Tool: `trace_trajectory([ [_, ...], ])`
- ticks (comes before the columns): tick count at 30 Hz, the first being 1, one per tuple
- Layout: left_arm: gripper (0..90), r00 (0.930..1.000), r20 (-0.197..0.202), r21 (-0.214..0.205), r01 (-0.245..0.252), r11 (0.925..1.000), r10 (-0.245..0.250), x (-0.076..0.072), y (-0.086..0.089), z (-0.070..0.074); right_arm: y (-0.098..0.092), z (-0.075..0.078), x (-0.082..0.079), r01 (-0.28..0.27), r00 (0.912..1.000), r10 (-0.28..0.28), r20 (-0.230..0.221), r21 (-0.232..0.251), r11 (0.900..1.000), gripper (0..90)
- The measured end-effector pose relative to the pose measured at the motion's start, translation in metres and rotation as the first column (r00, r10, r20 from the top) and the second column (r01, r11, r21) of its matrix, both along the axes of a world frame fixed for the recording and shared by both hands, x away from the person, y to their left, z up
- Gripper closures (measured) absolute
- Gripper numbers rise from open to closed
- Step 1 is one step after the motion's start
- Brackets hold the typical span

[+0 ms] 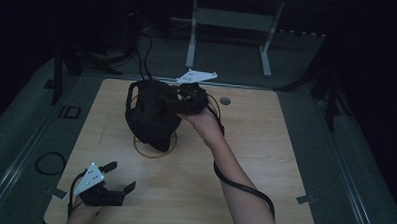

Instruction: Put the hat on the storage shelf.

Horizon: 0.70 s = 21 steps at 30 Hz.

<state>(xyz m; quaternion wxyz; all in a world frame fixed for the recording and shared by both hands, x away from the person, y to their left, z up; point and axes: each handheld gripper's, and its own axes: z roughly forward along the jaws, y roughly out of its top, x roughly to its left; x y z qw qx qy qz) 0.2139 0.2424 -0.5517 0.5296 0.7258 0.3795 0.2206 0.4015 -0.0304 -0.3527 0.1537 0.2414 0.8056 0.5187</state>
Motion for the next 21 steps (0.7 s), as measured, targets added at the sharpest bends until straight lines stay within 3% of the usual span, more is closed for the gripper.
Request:
trace_trajectory([
  [10,2.2,1.0000,-0.002,0.004,0.001,1.0000,-0.001,0.000,-0.001,0.000,-0.019,-0.005,-0.004,-0.020,0.9995,0.021,-0.025,0.039,0.9990,28.3],
  [12,2.2,1.0000,-0.002,0.002,0.003,1.0000,-0.003,0.000,-0.001,0.000,-0.022,-0.007,-0.006,-0.022,0.9994,0.023,-0.025,0.039,0.9990,19.2],
  [16,2.2,1.0000,-0.001,0.005,0.007,1.0000,-0.007,0.000,-0.002,0.000,-0.032,-0.011,-0.010,-0.054,0.9980,0.056,-0.028,0.067,0.9963,16.7],
  [21,2.2,1.0000,-0.003,0.004,0.009,1.0000,-0.009,-0.001,-0.003,-0.001,-0.043,-0.020,-0.014,-0.052,0.9986,0.052,-0.011,0.061,0.9968,15.8],
])
